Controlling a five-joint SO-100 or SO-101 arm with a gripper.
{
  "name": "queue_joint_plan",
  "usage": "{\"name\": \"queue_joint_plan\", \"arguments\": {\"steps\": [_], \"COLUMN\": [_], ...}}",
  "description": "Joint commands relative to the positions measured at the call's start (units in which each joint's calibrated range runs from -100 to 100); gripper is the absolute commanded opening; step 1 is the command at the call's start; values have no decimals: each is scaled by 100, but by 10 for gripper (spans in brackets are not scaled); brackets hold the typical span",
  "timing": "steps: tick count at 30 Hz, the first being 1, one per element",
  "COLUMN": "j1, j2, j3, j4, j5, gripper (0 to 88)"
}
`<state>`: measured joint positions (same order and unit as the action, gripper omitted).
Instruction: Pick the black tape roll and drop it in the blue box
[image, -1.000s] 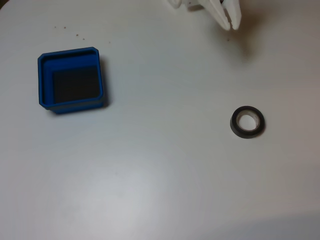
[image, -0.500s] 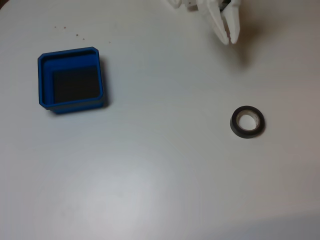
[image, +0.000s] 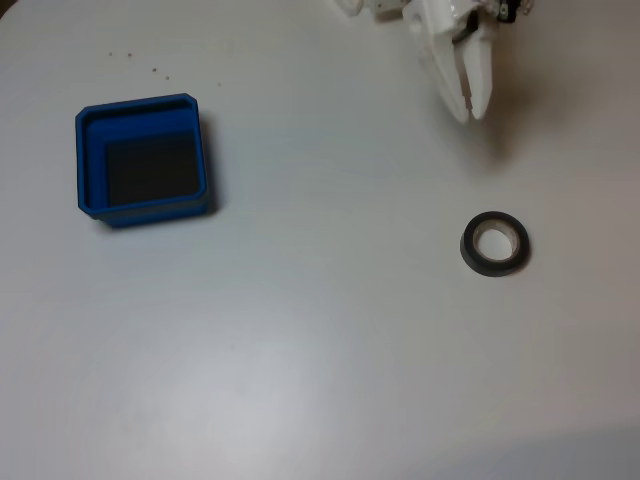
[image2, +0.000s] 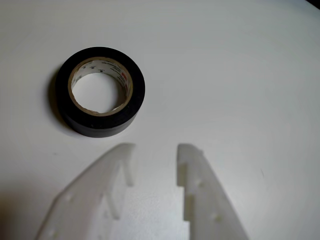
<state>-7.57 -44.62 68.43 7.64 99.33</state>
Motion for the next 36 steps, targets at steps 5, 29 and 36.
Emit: {"name": "queue_joint_plan", "arguments": {"steps": [5,29,36], "j1": [10,19,19], "j2": [967,2573,3258], "j3": [-1470,-2539,-3375], "j4": [-120,-128,-54], "j5": [-30,-30,-12], "gripper": [15,15,15]}}
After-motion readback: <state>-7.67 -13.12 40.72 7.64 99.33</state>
